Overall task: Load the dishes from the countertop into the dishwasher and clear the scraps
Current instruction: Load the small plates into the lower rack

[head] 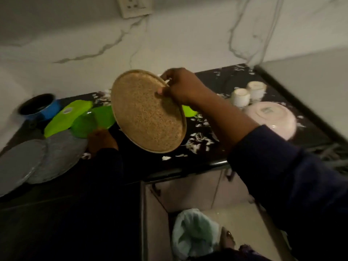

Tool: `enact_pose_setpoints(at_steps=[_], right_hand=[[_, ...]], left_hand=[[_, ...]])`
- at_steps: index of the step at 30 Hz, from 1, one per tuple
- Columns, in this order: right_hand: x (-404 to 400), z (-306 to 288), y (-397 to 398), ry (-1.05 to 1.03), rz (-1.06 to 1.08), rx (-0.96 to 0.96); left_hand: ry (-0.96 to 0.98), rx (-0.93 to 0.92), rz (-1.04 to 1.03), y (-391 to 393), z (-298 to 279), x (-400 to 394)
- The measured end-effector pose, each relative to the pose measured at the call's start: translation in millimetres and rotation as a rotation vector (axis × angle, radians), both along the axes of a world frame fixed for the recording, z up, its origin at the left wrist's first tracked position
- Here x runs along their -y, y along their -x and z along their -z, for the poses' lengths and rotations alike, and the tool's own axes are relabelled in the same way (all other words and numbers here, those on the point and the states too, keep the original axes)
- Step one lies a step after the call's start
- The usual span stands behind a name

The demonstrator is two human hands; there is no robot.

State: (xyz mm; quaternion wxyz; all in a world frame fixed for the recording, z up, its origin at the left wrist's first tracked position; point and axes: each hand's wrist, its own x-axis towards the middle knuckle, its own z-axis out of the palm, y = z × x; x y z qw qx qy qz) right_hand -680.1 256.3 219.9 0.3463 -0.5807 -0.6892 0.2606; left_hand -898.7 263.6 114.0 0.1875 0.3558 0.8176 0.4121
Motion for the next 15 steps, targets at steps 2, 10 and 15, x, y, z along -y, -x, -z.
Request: enact_pose_setpoints(at_steps=[2, 10, 15], right_hand=[[20.2, -19.3, -32.3, -0.018, 0.024, 0.091], [141.2, -59.0, -220.8, 0.134, 0.188, 0.135], [247.3, -54.2, -366.5, 0.398, 0.386, 0.233]], left_hand=[[-0.124, 0.067, 0.008, -37.0, -9.3, -2.5], [-0.607, 0.261, 0.442, -252.2, -22.1, 34.6], [-0.549, 0.400, 0.879, -408.1, 6.4, 102.1]])
